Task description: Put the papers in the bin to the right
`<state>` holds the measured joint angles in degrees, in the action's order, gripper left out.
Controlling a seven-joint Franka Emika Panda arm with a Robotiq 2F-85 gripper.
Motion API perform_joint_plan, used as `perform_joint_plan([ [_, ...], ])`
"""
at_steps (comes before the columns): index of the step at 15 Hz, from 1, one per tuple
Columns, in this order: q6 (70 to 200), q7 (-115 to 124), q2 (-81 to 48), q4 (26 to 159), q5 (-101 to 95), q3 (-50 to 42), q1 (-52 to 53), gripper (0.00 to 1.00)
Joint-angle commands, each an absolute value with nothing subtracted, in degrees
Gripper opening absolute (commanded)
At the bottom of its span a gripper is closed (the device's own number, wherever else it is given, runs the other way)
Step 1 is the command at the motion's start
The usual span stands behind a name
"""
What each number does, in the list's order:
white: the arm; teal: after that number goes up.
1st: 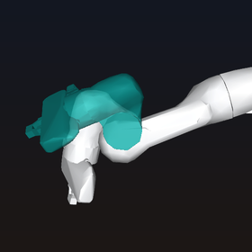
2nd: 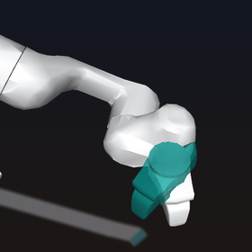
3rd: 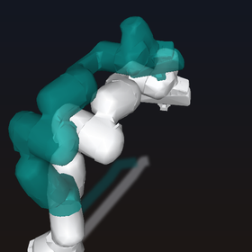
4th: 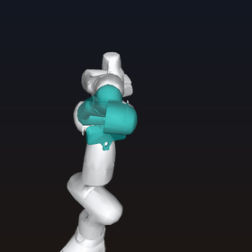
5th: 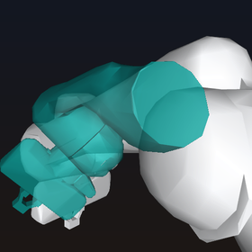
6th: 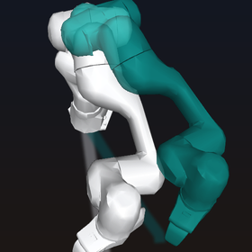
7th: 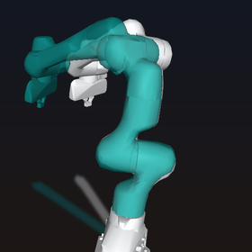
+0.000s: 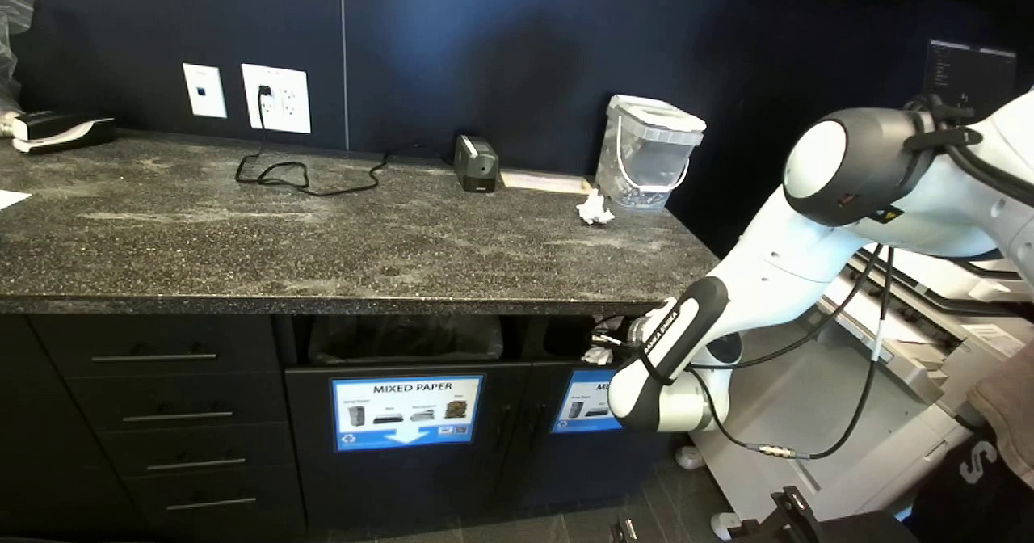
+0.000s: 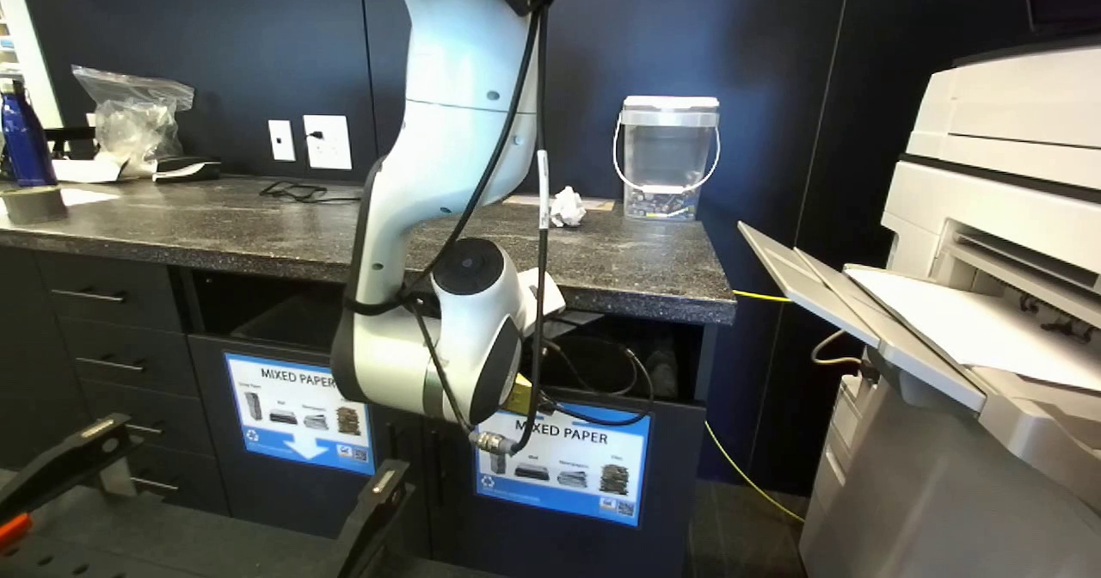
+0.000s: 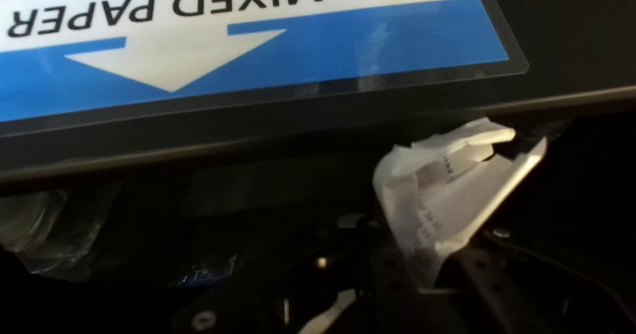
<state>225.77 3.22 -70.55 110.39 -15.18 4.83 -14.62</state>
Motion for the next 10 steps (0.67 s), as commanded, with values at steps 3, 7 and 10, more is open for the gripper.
perform_joint_plan([
  [3,226.72,4.29,-74.57,102.65,-16.78,4.78,-13.89,0.12],
  [7,225.23,4.74,-75.74,100.63,-17.29,4.86,-13.85,0.39],
  [10,224.75,4.44,-76.43,99.58,-17.46,4.72,-13.59,0.48],
])
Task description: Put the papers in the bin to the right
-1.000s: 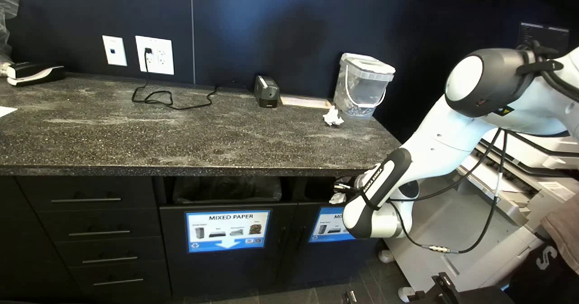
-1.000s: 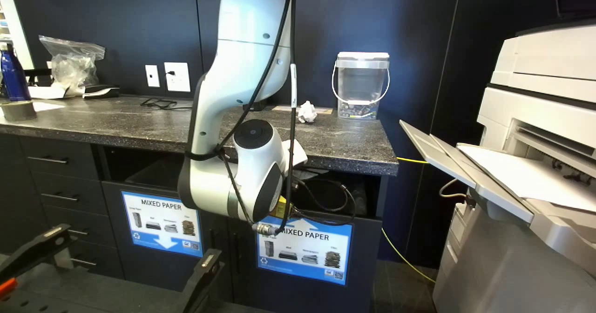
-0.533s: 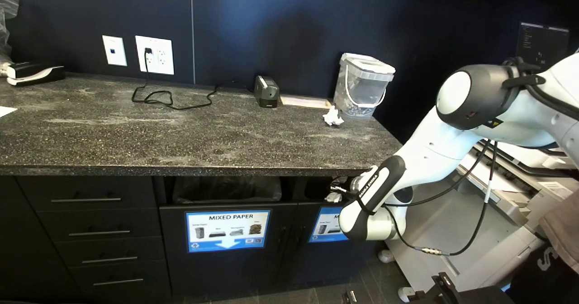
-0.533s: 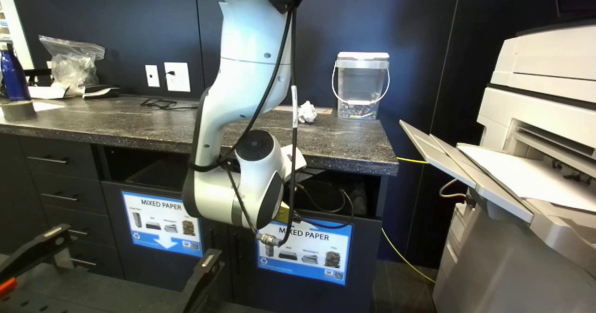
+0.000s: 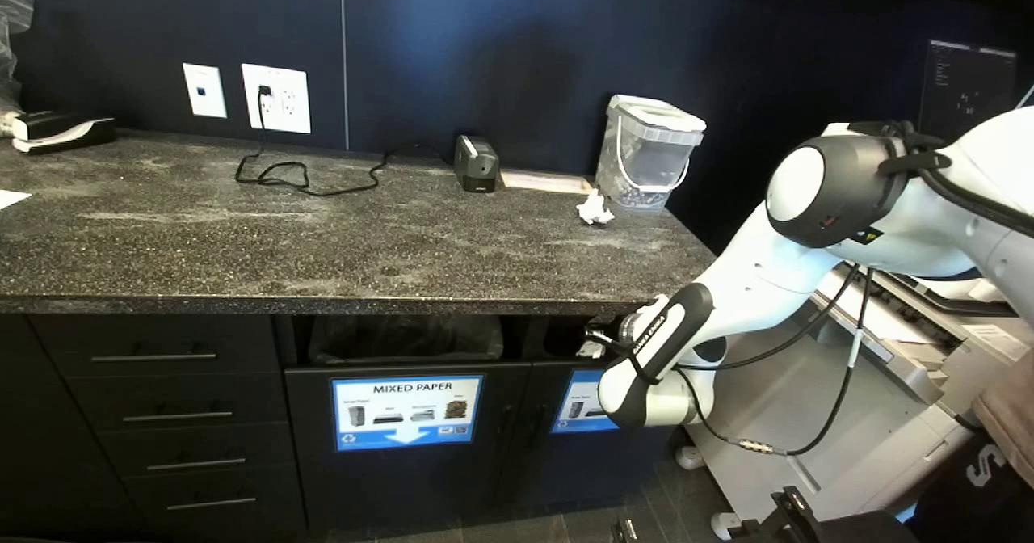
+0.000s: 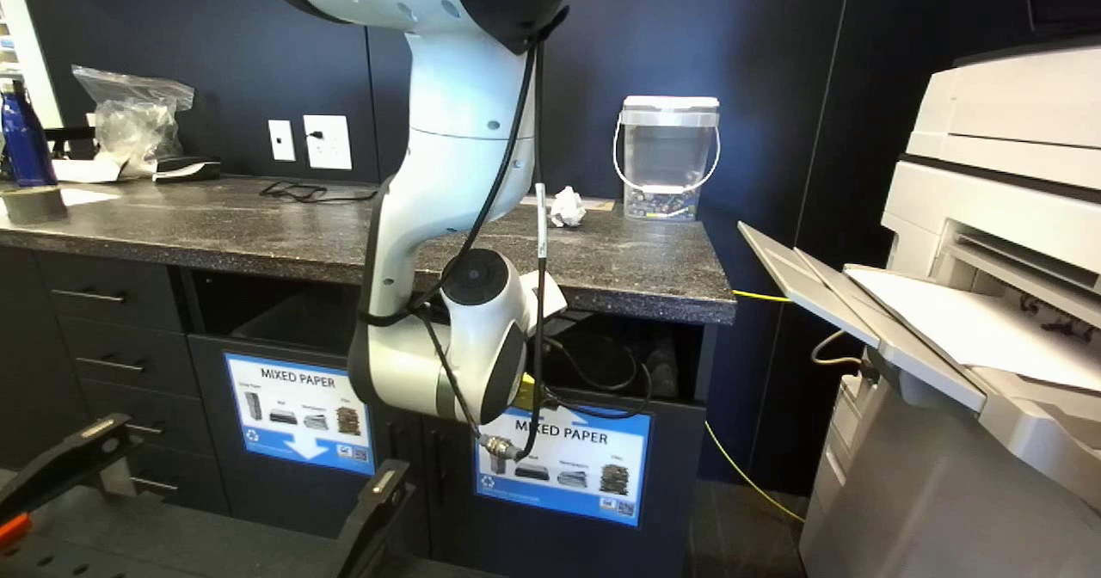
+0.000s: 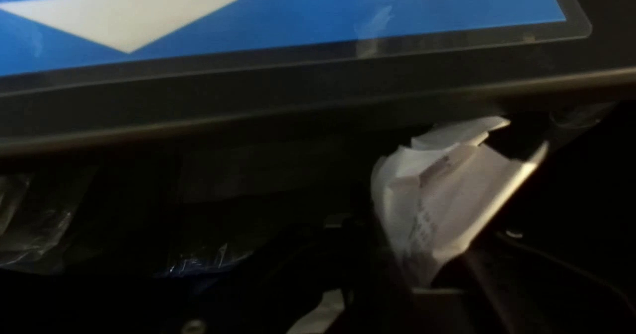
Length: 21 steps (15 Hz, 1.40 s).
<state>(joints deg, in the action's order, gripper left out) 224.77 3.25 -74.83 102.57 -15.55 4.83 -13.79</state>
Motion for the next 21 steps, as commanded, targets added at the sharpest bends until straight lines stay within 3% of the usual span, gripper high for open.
perform_joint_plan([
  [1,224.41,4.45,-76.56,99.37,-17.51,4.78,-13.59,0.55],
  [7,223.15,4.22,-75.79,100.13,-16.96,4.34,-13.22,0.99],
  [21,217.34,1.07,-69.08,108.57,-15.39,1.18,-10.43,1.0],
])
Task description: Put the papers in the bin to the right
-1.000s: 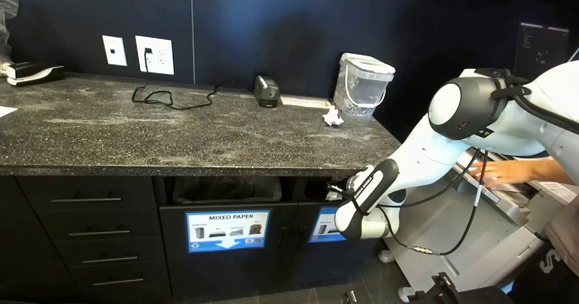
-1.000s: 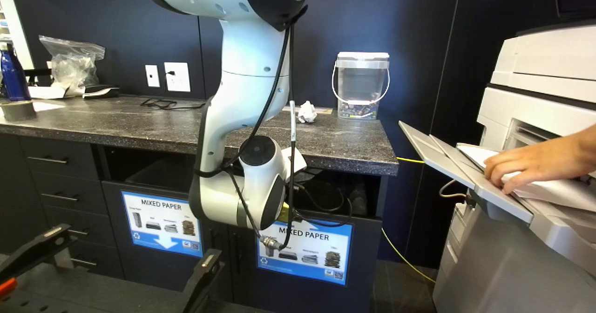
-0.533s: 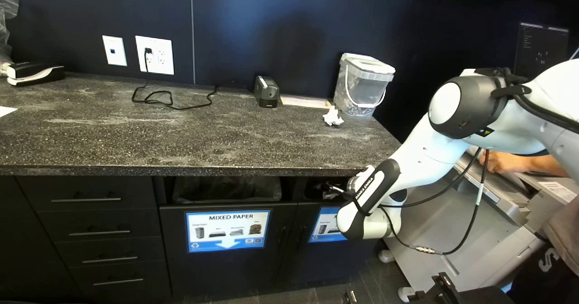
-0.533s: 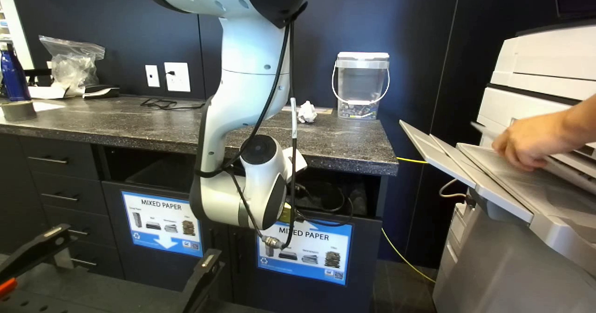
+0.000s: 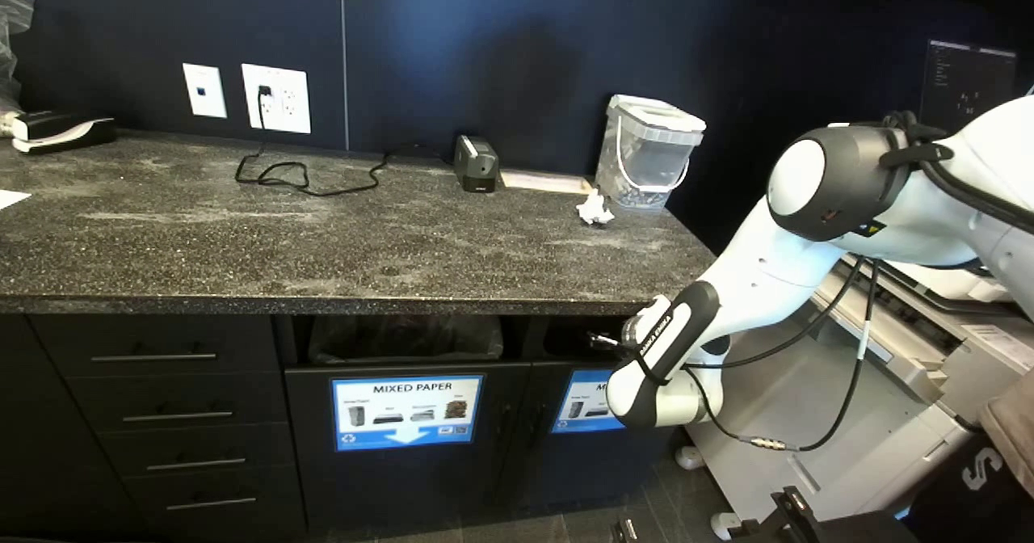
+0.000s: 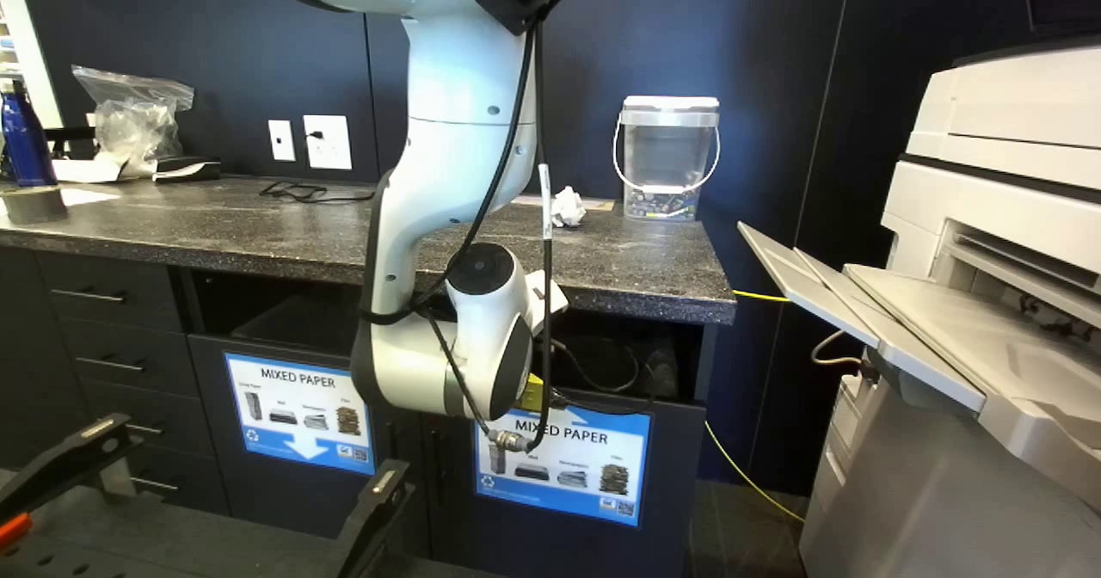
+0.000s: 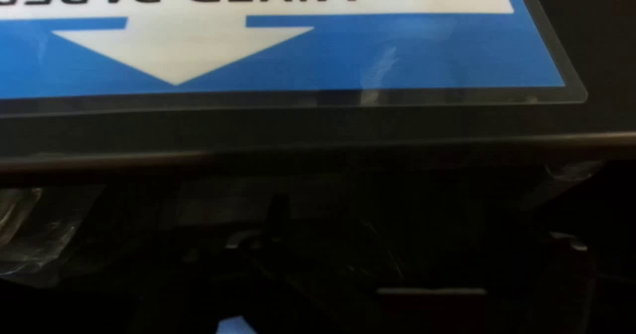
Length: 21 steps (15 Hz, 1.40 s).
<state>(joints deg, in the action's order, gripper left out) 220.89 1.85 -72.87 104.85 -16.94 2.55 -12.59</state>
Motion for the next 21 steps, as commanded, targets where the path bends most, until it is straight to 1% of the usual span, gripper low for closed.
perform_joint_plan([
  [1,216.27,0.97,-67.55,110.42,-15.15,0.95,-10.22,1.0],
  [9,205.94,0.03,-51.12,126.81,-14.26,0.4,-9.28,1.0],
  [14,194.1,-0.06,-37.72,135.38,-14.19,2.15,-10.3,1.0],
  [18,179.25,-0.94,-28.85,134.16,-12.45,6.94,-13.18,1.0],
  [21,173.45,-3.51,-25.26,130.14,-8.01,9.18,-14.16,1.0],
])
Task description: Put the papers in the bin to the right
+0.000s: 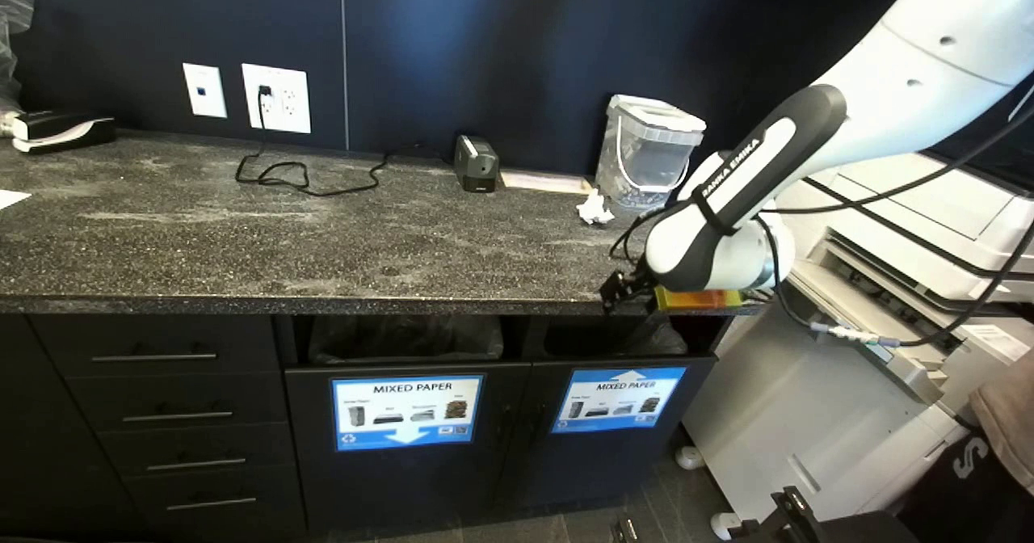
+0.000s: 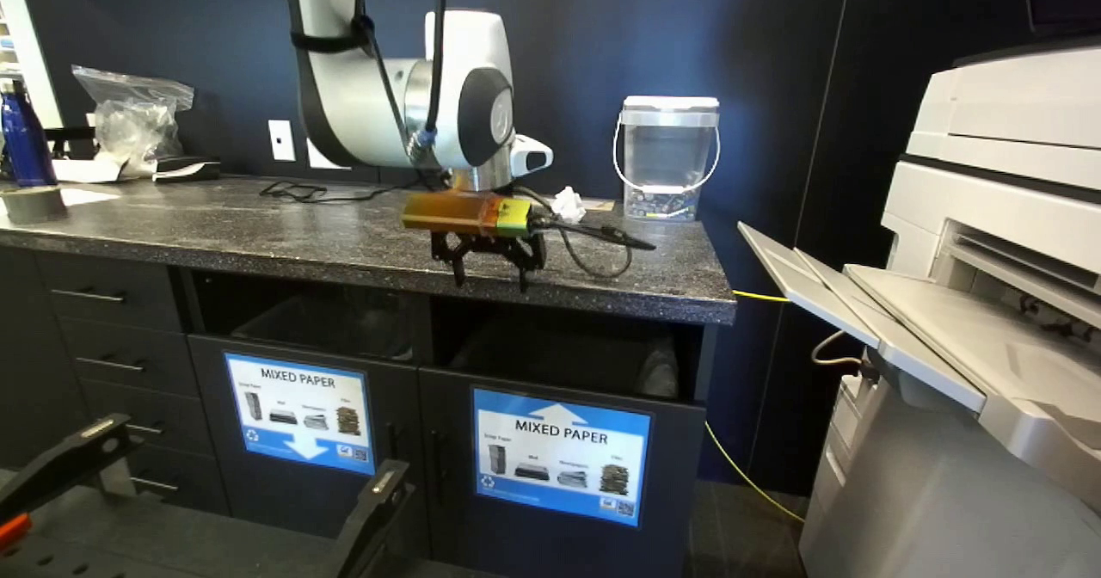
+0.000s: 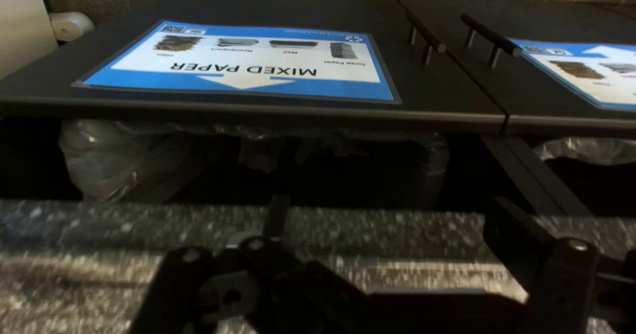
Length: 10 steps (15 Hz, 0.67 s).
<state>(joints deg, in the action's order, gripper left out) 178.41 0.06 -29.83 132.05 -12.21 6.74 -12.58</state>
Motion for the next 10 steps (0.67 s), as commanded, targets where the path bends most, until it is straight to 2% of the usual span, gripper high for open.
perform_joint_plan([
  [1,173.37,-4.21,-24.43,128.88,-6.93,8.36,-13.34,1.0],
  [10,176.84,-4.56,-27.14,114.91,-4.5,3.55,-9.19,1.0],
])
